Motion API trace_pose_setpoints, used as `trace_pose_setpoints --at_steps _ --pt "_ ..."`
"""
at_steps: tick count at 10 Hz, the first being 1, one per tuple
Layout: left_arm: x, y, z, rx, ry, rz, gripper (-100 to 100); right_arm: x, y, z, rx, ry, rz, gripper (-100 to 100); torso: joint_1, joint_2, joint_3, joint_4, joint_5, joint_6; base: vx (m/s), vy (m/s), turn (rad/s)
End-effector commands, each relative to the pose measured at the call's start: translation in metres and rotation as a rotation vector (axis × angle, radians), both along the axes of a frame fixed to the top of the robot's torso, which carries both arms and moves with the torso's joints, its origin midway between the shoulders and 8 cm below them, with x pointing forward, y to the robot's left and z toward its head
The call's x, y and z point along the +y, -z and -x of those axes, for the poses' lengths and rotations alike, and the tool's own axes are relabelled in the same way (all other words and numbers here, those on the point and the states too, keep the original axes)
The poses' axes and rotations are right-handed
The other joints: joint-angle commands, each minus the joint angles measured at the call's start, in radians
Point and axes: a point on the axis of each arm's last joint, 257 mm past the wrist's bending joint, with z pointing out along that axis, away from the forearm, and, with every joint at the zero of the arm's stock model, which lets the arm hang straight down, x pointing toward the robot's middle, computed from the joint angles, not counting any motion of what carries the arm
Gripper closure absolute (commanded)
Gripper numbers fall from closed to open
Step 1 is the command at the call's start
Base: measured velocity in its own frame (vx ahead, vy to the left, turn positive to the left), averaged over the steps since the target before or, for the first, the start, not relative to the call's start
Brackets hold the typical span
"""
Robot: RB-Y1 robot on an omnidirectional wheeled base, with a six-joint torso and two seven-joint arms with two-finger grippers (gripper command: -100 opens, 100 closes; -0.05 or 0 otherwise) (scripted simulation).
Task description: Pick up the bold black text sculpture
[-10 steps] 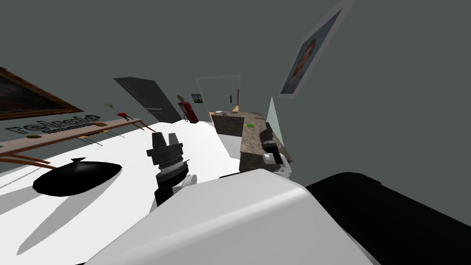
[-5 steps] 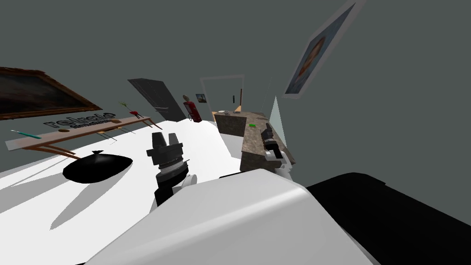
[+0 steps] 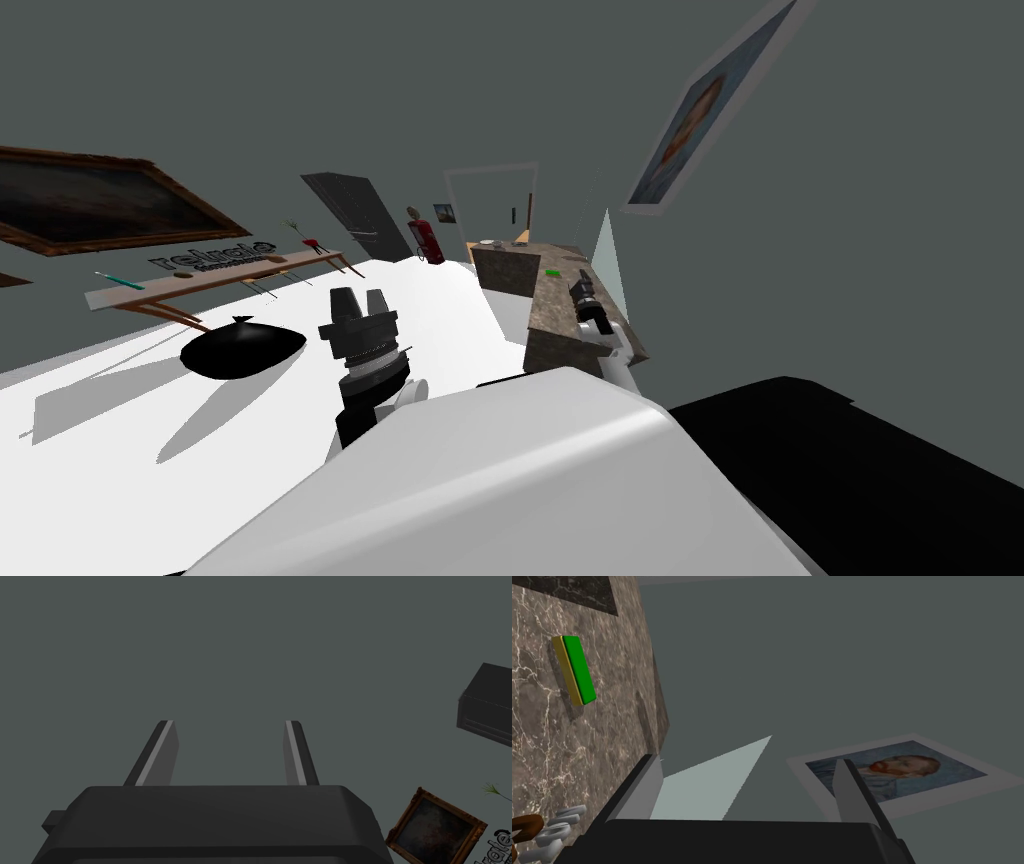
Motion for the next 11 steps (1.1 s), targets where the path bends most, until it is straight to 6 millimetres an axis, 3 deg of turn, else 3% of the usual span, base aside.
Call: trace_pose_setpoints --at_steps 1,2,3,5,6,7,8,10,11 --pt "0.000 0.000 0.000 0.000 0.000 0.000 0 -0.023 0.007 -0.010 0.030 0.028 -0.044 -100 0.000 0.000 0.000 0.000 0.000 0.000 -0.020 0.002 0.133" --pt "0.000 0.000 0.000 0.000 0.000 0.000 0 -0.027 0.019 -0.011 0.067 0.040 -0.057 -100 0.000 0.000 0.000 0.000 0.000 -0.001 -0.020 -0.002 0.088" --pt "0.000 0.000 0.000 0.000 0.000 0.000 0 -0.045 0.013 -0.018 0.066 0.062 -0.096 -100 0.000 0.000 0.000 0.000 0.000 0.000 -0.026 0.001 0.140" --pt "0.000 0.000 0.000 0.000 0.000 0.000 0 -0.051 0.033 -0.019 0.118 0.081 -0.115 -100 0.000 0.000 0.000 0.000 0.000 0.000 -0.017 -0.001 0.020" --pt "0.000 0.000 0.000 0.000 0.000 0.000 0 -0.072 0.033 -0.025 0.125 0.111 -0.164 -100 0.000 0.000 0.000 0.000 0.000 0.000 -0.021 0.004 0.129" --pt "0.000 0.000 0.000 0.000 0.000 0.000 0 -0.075 0.044 -0.025 0.157 0.123 -0.176 -100 0.000 0.000 0.000 0.000 0.000 -0.001 -0.021 -0.002 0.079" --pt "0.000 0.000 0.000 0.000 0.000 0.000 0 -0.093 0.037 -0.030 0.148 0.150 -0.220 -100 0.000 0.000 0.000 0.000 0.000 0.000 -0.026 -0.004 0.120" --pt "0.000 0.000 0.000 0.000 0.000 0.000 0 -0.099 0.058 -0.028 0.208 0.175 -0.249 -100 0.000 0.000 0.000 0.000 0.000 0.000 -0.015 -0.004 0.027" --pt "0.000 0.000 0.000 0.000 0.000 0.000 0 -0.119 0.057 -0.033 0.203 0.207 -0.305 -100 0.000 0.000 0.000 0.000 0.000 0.000 -0.018 0.001 0.097"
